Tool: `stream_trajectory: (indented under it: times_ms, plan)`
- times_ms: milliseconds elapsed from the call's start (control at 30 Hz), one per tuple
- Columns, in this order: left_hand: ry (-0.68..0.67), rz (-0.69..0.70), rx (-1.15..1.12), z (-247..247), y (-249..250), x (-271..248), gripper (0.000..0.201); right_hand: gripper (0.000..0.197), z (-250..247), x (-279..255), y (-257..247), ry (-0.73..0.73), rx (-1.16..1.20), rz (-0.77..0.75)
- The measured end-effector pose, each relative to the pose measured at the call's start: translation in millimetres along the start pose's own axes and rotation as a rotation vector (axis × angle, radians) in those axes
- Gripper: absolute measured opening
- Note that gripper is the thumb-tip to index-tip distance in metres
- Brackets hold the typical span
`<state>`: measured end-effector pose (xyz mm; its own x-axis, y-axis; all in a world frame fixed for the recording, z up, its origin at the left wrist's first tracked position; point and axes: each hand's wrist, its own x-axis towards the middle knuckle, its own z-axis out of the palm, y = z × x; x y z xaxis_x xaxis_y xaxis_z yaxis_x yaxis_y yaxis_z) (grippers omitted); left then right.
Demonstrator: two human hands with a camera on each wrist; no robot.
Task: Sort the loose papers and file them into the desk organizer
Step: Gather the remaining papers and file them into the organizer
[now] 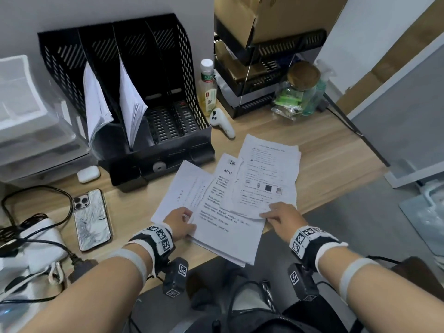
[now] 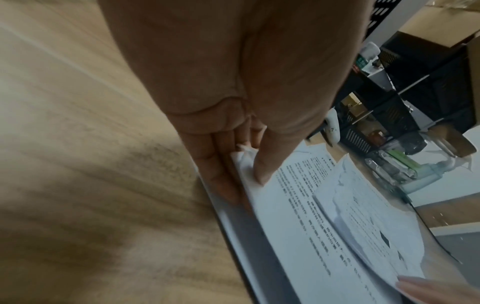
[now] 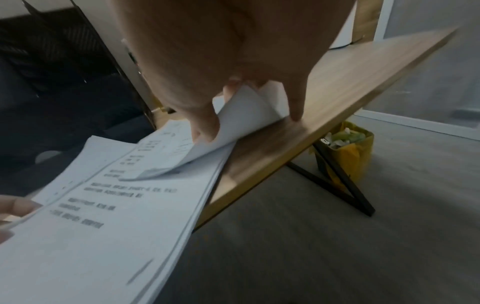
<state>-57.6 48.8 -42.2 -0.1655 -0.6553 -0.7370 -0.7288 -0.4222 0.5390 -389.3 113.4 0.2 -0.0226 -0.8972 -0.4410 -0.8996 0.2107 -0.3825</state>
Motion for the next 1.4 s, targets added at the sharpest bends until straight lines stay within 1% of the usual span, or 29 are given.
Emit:
stream_trajectory:
  times_ms: [67,167,267,333,367,400,467,500,533,567,633,667,700,733,767,800,833,867,900,933,1000,1066,1100,1133,1200,1233,1300,1333,1400]
  plan:
    - [-0.014,0.016,0.019,2.8,-2.1,2.8,0.028,0.025,3.4,-0.2,-1.2,-0.019,0.01,0.02]
    - [0.006,0.061,0.133,3.3,17.5,-9.9,0.026,0.026,6.2,3.2,0.7,-0.006,-0.018,0.04]
    - [-0.03,0.074,0.191,6.3,27.9,-9.3,0.031,0.023,8.4,8.2,5.8,0.016,0.018,0.068]
    - [-0.063,0.108,0.193,7.9,33.1,-11.5,0.032,0.025,8.8,10.8,10.6,0.069,0.014,0.079]
    - [-0.081,0.124,0.188,8.7,34.8,-12.3,0.033,0.026,8.9,11.0,13.7,0.131,0.028,0.099]
    - [-0.097,0.128,0.184,9.6,36.5,-13.5,0.032,0.029,8.2,10.8,17.4,0.211,0.067,0.148]
    - [-0.128,0.141,0.166,11.1,36.6,-13.2,0.03,0.038,7.2,13.7,25.9,0.363,0.162,0.307]
    - [-0.149,0.146,0.16,11.8,34.7,-12.3,0.03,0.044,5.6,15.2,28.9,0.399,0.204,0.4]
    - [-0.166,0.133,0.162,11.8,34.6,-13.8,0.031,0.051,3.7,17.4,31.8,0.397,0.234,0.496]
    - [-0.171,0.123,0.161,12.5,32.3,-13.2,0.037,0.057,2.4,20.5,34.8,0.355,0.26,0.583]
    - [-0.16,0.102,0.119,11.7,32.8,-13.5,0.056,0.067,-3.7,25.2,34.6,0.22,0.317,0.724]
    - [-0.125,0.085,0.081,10.6,35.4,-14.7,0.059,0.07,-4.3,28.5,34.8,0.164,0.346,0.762]
    - [-0.076,0.077,0.046,9.0,35.9,-14.5,0.054,0.072,-5.6,31.6,34.5,0.127,0.36,0.788]
    - [0.0,0.075,0.054,5.4,34.7,-12.6,0.045,0.073,-5.5,35.3,34.9,0.092,0.378,0.802]
    - [0.119,0.085,0.071,0.4,32.0,-9.8,0.031,0.072,-2.7,41.1,39.8,0.055,0.387,0.817]
    - [0.26,0.046,0.108,-5.7,27.6,-5.4,0.016,0.071,1.5,47.4,46.8,0.041,0.412,0.834]
    - [0.401,-0.013,0.108,-12.2,23.7,-3.8,0.006,0.068,3.9,51.1,50.7,0.022,0.442,0.841]
    - [0.518,-0.103,0.11,-16.0,17.5,-1.1,0.019,0.062,6.9,54.3,54.8,0.021,0.48,0.839]
    - [0.593,-0.196,0.085,-19.0,14.9,-2.3,0.036,0.052,4.6,54.0,52.3,0.02,0.512,0.834]
    - [0.626,-0.28,0.051,-21.4,13.9,-1.8,0.053,0.039,-0.5,51.2,46.8,0.016,0.54,0.828]
    - [0.63,-0.363,-0.121,-25.5,14.1,1.7,0.078,0.024,-6.6,45.9,40.8,0.005,0.603,0.83]
    - [0.612,-0.395,-0.424,-28.8,12.5,13.3,0.089,0.015,-9.2,40.8,36.3,0.022,0.732,0.833]
    - [0.598,-0.408,-0.541,-30.3,13.5,16.3,0.088,0.01,-7.6,39.5,35.6,0.043,0.782,0.813]
    - [0.571,-0.408,-0.582,-31.1,12.9,19.0,0.078,0.005,-5.2,37.7,33.7,0.031,0.804,0.784]
    - [0.505,-0.332,-0.576,-30.9,12.0,20.3,0.035,0.012,4.5,37.3,33.7,-0.015,0.839,0.732]
    - [0.462,-0.289,-0.578,-28.5,9.3,22.6,0.028,0.018,7.1,36.0,31.0,-0.037,0.864,0.719]
    - [0.387,-0.221,-0.572,-23.1,10.3,20.8,0.029,0.024,9.8,36.4,27.7,-0.048,0.894,0.696]
    - [0.371,-0.181,-0.55,-20.5,11.7,18.9,0.029,0.026,9.4,36.3,25.3,-0.047,0.905,0.69]
    - [0.358,-0.103,-0.55,-18.2,17.5,15.9,0.022,0.034,4.7,35.0,21.6,-0.049,0.915,0.671]
